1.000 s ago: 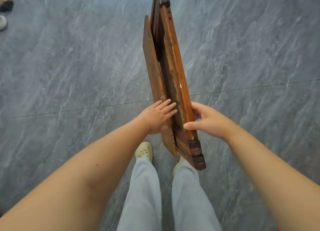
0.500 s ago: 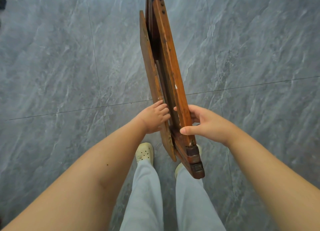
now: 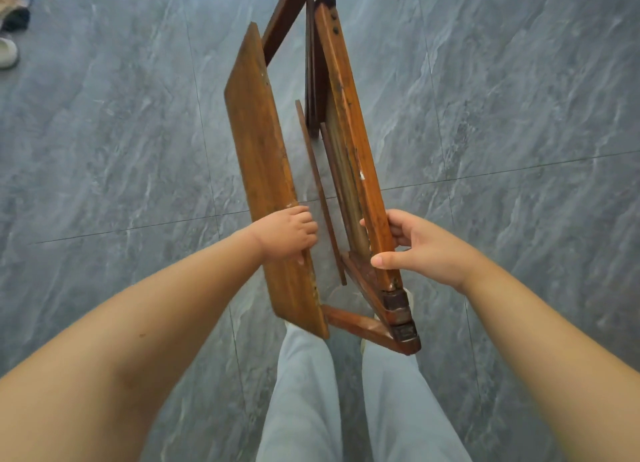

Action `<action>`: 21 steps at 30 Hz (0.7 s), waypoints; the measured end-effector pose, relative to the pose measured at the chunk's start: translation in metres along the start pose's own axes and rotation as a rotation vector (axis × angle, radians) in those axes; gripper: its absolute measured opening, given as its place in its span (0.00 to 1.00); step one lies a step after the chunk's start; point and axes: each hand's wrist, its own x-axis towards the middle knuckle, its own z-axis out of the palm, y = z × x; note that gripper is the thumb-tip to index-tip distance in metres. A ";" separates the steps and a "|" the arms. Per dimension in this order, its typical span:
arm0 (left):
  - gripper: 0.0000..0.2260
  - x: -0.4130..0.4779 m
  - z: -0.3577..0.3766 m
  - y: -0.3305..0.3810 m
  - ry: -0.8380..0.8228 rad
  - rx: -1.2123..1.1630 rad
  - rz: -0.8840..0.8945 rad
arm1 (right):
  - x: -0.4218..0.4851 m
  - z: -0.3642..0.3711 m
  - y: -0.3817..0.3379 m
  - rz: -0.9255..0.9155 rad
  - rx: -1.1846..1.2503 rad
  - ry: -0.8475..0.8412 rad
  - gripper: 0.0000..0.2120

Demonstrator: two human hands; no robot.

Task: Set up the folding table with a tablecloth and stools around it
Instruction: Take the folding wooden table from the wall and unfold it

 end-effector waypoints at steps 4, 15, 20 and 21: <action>0.19 -0.052 -0.004 -0.011 -0.101 -0.055 0.048 | 0.008 0.020 -0.003 0.005 -0.007 -0.011 0.26; 0.30 -0.168 -0.004 -0.020 0.275 0.008 0.064 | 0.015 0.082 -0.017 -0.096 -0.093 0.012 0.39; 0.28 -0.170 -0.013 -0.008 0.414 -0.032 0.001 | 0.020 0.090 -0.015 -0.083 -0.047 -0.035 0.41; 0.28 -0.170 -0.015 -0.007 0.415 -0.021 -0.013 | 0.021 0.092 -0.016 -0.078 -0.042 -0.033 0.41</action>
